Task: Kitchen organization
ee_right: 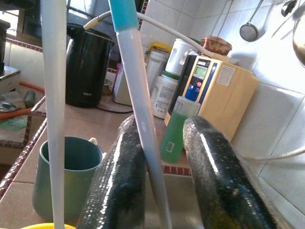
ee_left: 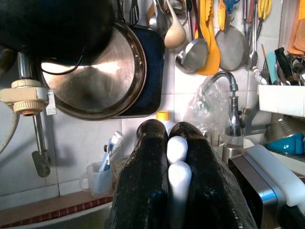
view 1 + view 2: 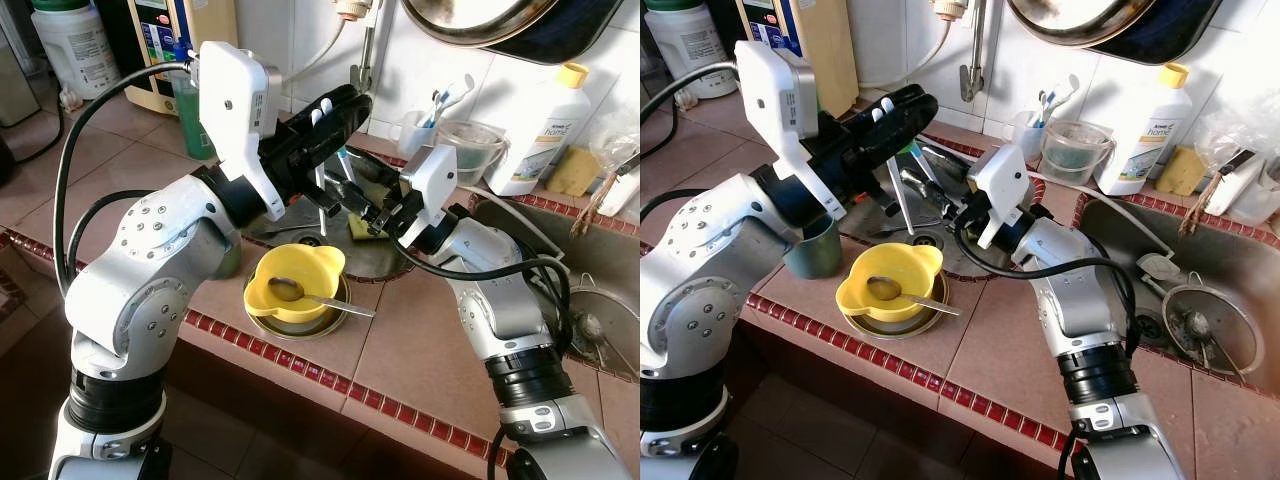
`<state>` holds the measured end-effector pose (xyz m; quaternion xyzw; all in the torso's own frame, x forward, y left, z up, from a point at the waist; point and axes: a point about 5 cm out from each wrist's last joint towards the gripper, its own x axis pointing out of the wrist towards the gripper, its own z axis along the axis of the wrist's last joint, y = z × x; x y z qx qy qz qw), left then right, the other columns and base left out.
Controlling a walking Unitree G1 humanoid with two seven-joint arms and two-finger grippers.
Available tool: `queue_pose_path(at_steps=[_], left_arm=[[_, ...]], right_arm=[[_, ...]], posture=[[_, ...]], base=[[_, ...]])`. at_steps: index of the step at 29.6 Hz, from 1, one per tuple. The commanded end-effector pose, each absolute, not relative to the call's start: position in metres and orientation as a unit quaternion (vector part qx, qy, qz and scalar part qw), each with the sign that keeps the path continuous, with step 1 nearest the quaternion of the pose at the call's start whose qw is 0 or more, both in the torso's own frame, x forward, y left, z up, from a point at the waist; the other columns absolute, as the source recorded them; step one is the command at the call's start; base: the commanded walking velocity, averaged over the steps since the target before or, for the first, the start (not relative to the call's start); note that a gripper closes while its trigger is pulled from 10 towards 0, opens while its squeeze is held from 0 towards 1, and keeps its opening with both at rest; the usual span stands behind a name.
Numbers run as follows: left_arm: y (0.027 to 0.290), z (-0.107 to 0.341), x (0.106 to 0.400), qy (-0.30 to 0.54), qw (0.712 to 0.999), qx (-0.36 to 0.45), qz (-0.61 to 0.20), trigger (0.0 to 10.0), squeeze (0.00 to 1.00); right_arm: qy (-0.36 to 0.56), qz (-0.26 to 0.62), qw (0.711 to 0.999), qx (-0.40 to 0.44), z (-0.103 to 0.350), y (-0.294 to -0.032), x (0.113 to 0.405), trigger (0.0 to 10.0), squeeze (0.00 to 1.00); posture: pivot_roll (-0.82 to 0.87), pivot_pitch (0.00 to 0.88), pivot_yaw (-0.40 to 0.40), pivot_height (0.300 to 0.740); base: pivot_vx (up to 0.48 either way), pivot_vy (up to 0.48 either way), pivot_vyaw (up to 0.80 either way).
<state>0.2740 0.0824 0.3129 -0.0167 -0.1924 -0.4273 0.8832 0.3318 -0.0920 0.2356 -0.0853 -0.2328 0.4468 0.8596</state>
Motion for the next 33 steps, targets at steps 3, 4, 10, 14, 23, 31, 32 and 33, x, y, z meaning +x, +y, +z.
queue_pose_path(at_steps=[3,4,10,14,23,31,32,33], left_arm=[[0.0813,0.3159,0.2685,-0.199,0.88,-0.008,-0.431,10.0,0.0],[0.0813,0.3159,0.2685,-0.199,0.88,-0.008,-0.431,10.0,0.0],[0.081,0.3164,0.2717,-0.199,0.88,-0.021,-0.431,10.0,0.0],[0.0808,0.3165,0.2723,-0.199,0.881,-0.024,-0.429,10.0,0.0],[0.0807,0.3174,0.2731,-0.2,0.881,-0.03,-0.427,10.0,0.25],[0.082,0.3198,0.2742,-0.203,0.879,-0.05,-0.429,10.0,1.0],[0.0821,0.3198,0.2743,-0.203,0.879,-0.05,-0.429,10.0,1.0],[0.082,0.3198,0.2743,-0.203,0.879,-0.05,-0.429,10.0,1.0]], right_arm=[[-0.247,0.436,0.861,-0.089,0.2446,-0.0952,0.3339,0.0,0.0],[-0.247,0.436,0.861,-0.089,0.2446,-0.0952,0.3339,0.0,0.0],[-0.249,0.432,0.862,-0.088,0.2454,-0.096,0.3349,0.0,0.0],[-0.249,0.432,0.862,-0.087,0.2452,-0.0957,0.3346,0.0,0.0],[-0.252,0.431,0.862,-0.085,0.2453,-0.095,0.3348,0.0,0.0],[-0.253,0.433,0.861,-0.086,0.2453,-0.0936,0.3348,0.0,0.0],[-0.253,0.433,0.861,-0.087,0.2456,-0.0935,0.3349,0.0,0.0],[-0.253,0.433,0.861,-0.087,0.2458,-0.0934,0.335,0.0,0.0]], posture=[[-0.14,0.067,-0.045,0.74],[-0.14,0.067,-0.045,0.74],[-0.14,0.068,-0.044,0.74],[-0.14,0.067,-0.044,0.74],[-0.13,0.063,-0.047,0.74],[-0.13,0.054,-0.049,0.74],[-0.13,0.054,-0.049,0.74],[-0.13,0.054,-0.049,0.74]], base=[[0.0,0.0,0.0],[0.0,0.0,0.0],[0.0,0.0,0.0],[0.0,0.0,0.0],[0.0,0.0,0.0],[0.0,0.0,0.0],[0.0,0.0,0.0],[0.0,0.0,0.0]])
